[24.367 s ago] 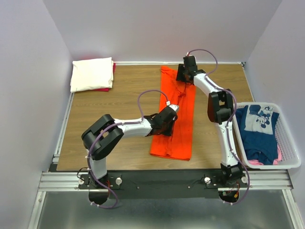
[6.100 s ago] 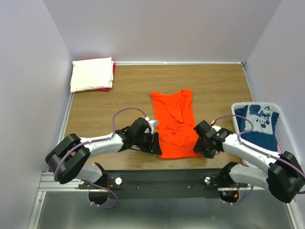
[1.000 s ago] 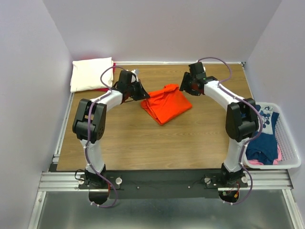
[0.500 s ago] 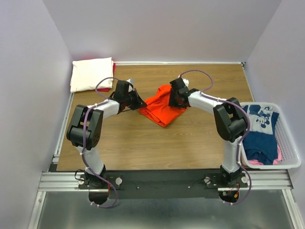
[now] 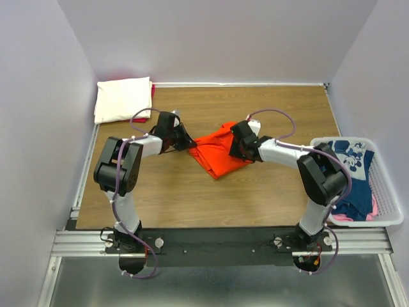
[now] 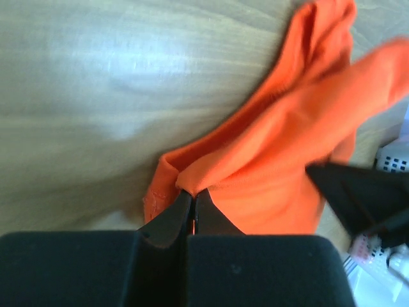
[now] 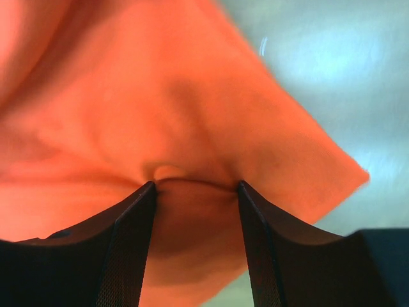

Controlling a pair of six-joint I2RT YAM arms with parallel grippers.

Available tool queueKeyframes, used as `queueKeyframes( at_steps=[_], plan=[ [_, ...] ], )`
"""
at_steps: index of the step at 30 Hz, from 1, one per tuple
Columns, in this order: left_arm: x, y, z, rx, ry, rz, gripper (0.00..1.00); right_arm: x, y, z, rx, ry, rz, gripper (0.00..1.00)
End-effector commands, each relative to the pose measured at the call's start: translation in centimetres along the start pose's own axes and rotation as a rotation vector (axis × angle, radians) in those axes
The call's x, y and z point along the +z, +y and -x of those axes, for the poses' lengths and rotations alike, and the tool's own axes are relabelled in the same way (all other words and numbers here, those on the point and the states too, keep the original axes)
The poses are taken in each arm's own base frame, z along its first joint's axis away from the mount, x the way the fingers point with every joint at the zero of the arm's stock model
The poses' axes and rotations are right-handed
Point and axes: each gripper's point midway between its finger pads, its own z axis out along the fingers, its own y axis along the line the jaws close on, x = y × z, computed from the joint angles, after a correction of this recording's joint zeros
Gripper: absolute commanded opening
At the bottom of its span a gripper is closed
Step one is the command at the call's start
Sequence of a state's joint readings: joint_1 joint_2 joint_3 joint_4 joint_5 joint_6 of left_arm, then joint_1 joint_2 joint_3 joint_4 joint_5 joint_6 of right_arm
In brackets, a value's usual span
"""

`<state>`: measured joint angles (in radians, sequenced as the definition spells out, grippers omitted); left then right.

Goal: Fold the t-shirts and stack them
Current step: Fold the tshirt

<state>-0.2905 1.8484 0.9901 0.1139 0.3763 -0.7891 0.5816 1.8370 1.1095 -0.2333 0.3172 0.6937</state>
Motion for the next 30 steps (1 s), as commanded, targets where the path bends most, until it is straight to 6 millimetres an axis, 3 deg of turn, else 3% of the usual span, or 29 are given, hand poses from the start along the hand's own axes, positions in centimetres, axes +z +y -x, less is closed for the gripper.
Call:
queueKeyframes(
  at_steps=[1,2,3,6,7,8,12,16,20,21,26,30],
  plan=[
    [1.9,0.1,1.9,0.058,-0.008,0.014,0.0,-2.4,-0.7,-7.5,0.007,0.142,-0.039,0.61],
    [2.3,0.0,2.2,0.082,-0.005,0.01,0.0,-3.5,0.9,-7.6,0.042,0.138,0.018,0.61],
    [3.1,0.4,2.1,0.092,0.015,0.015,0.0,-4.4,2.4,-9.0,0.024,0.15,0.055,0.61],
    [4.5,-1.7,4.3,0.167,0.022,-0.039,0.0,-5.8,5.7,-10.4,0.042,0.16,0.134,0.61],
    [4.6,-1.9,4.1,0.175,0.051,-0.043,0.0,-5.9,6.4,-10.5,0.041,0.161,0.151,0.62],
    [4.8,-2.1,4.5,0.191,0.053,-0.043,0.0,-6.0,7.5,-9.8,0.044,0.15,0.174,0.62],
    [4.0,-4.7,7.1,0.278,0.01,-0.083,0.18,-6.2,8.5,-7.2,0.015,0.079,0.184,0.67],
    [1.9,-7.2,9.1,0.315,-0.041,-0.113,0.37,-7.5,8.5,-4.1,0.012,0.019,0.207,0.7],
    [-0.4,-9.0,10.8,0.336,-0.102,-0.123,0.43,-9.0,6.8,-0.3,0.009,-0.071,0.191,0.7],
    [-0.8,-9.1,11.0,0.337,-0.111,-0.113,0.44,-8.8,5.6,1.0,0.025,-0.103,0.159,0.69],
    [-3.3,-6.8,9.9,0.302,-0.168,0.0,0.4,-8.1,2.6,4.4,-0.024,-0.157,0.095,0.67],
    [-4.3,-3.8,7.7,0.273,-0.177,0.08,0.36,-6.3,1.8,5.1,-0.108,-0.163,0.036,0.66]
  ],
)
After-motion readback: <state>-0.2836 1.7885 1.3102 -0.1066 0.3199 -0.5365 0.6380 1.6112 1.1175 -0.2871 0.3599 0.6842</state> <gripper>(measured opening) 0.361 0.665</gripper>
